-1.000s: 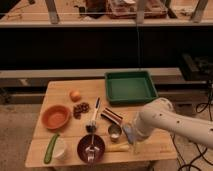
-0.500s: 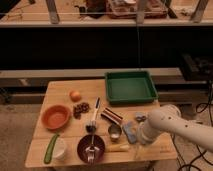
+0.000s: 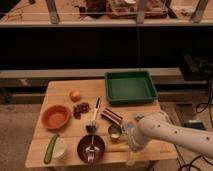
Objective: Place banana in purple bowl
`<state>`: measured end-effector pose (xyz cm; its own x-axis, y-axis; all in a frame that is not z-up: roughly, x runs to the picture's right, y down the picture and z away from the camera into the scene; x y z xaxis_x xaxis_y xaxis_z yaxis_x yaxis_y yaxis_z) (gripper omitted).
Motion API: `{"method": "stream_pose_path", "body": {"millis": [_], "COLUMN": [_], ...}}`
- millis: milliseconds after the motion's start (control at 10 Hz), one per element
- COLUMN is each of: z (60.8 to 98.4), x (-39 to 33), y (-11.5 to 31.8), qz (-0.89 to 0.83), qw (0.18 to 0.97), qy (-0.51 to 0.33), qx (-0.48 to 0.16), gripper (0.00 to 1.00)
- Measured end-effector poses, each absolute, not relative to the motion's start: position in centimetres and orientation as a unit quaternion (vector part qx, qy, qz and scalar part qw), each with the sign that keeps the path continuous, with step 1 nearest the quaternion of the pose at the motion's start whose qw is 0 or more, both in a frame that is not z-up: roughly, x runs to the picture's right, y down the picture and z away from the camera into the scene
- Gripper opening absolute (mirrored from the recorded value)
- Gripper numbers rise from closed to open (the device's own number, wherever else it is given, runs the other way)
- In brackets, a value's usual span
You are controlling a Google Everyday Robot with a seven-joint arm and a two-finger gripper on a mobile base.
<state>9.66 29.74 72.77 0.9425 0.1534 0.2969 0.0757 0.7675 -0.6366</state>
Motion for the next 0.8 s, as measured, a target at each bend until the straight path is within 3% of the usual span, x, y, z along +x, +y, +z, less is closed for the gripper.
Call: {"method": "stream_pose_path", "body": {"millis": [500,600,800], "z": [74.2,74.6,75.2], "x": [8.3,8.5,8.5], "y": [31.8,32.2,32.7], "qz": [0.004,0.006,0.005], "qw": [0.925,0.925,0.925], "qy": [-0.162,-0.16,-0.156], "qx": [-0.344,-0.345,-0.345], "gripper": [0.8,0.76,0.55]}}
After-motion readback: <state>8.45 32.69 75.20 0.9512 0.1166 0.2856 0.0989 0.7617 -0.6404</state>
